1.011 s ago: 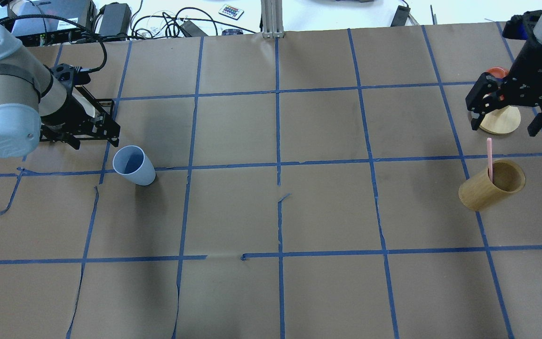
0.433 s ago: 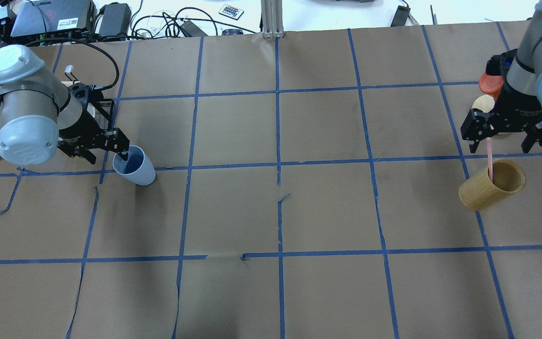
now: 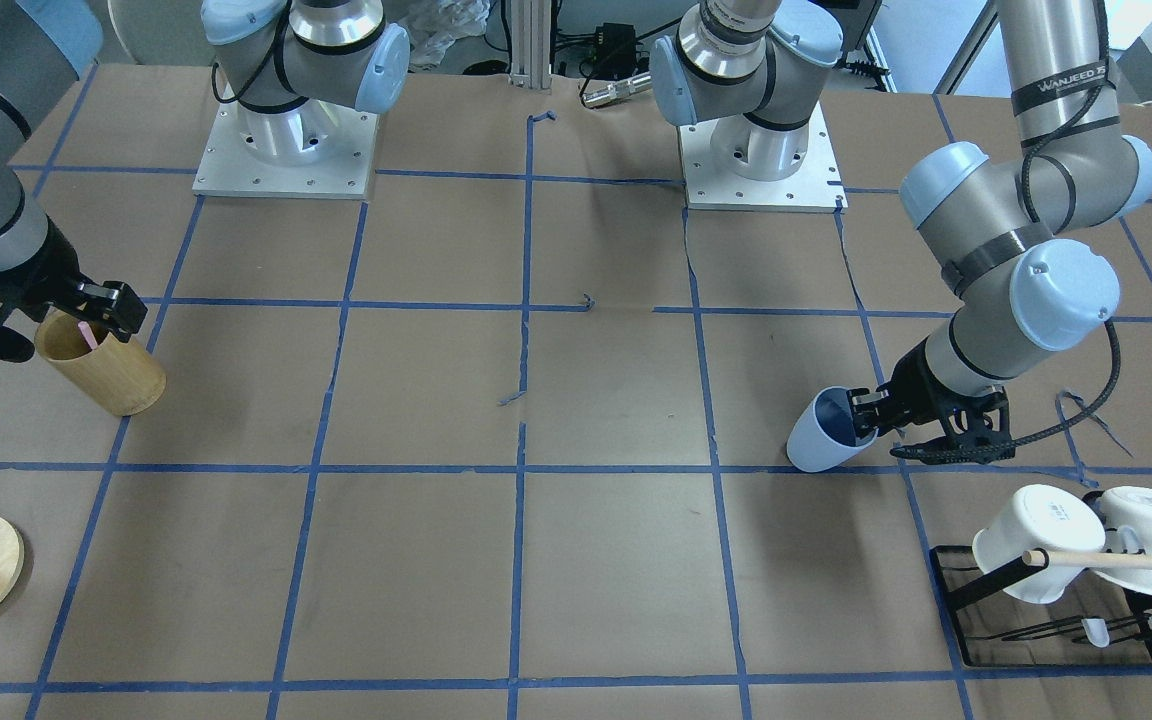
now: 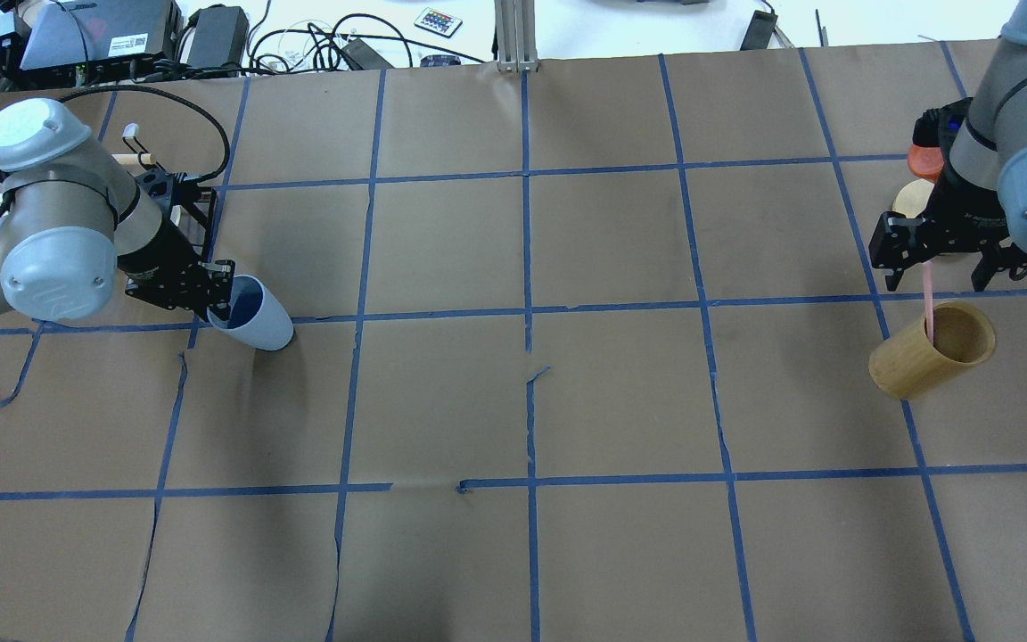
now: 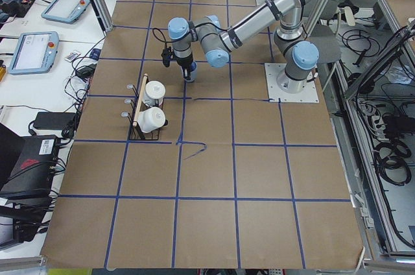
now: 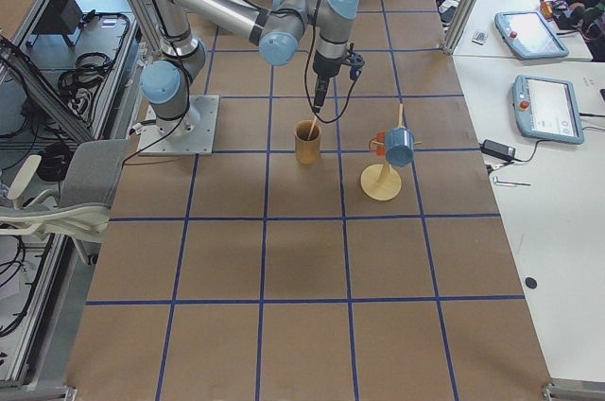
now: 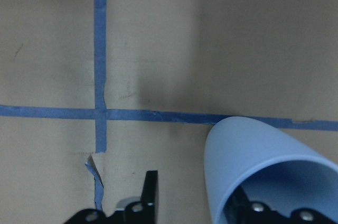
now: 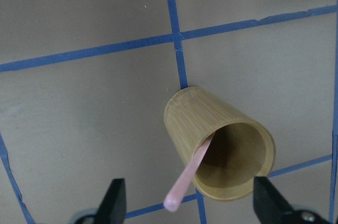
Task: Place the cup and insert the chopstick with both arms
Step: 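Lower left gripper onto the blue cup while right gripper reaches the straw, then carry blue cup to table center with left gripper while right lifts straw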
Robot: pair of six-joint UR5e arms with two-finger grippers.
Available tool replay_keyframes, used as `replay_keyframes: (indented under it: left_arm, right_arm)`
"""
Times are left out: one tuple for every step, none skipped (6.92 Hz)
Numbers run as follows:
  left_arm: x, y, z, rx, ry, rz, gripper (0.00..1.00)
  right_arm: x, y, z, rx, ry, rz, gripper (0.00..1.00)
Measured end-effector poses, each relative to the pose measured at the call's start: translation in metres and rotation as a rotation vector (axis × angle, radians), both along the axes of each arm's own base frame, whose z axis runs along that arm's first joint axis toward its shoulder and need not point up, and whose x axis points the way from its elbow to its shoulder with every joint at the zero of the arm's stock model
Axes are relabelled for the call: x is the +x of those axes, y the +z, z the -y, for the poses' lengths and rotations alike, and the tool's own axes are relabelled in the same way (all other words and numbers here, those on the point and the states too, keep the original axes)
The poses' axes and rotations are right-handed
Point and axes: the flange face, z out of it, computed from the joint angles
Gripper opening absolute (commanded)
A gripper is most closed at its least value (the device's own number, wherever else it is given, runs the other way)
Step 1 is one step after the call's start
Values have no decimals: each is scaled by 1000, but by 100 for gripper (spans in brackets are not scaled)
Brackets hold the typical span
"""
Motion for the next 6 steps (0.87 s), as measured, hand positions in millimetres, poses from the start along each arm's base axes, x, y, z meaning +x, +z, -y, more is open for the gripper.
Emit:
replay_keyframes:
  left_arm:
    - [-4,4,0,-8,-10,1,4]
    - [-15,14,1,-31,-23,-3,4]
    - [-36,29,1,-57,-30,-13,4]
    - [-71,41,-2,-70,-20,-19,4]
    - [-126,49,-7,-77,-1,-21,4]
    - [-186,53,-15,-87,35,-23,4]
  right_arm:
    - [2,0,1,-9,-3,16,34]
    - [4,0,2,-19,-9,42,34]
    - [5,0,3,-24,-13,56,34]
    - [6,0,3,-25,-14,59,34]
    - [5,0,3,-23,-15,54,35]
    - [5,1,3,-23,-14,50,34]
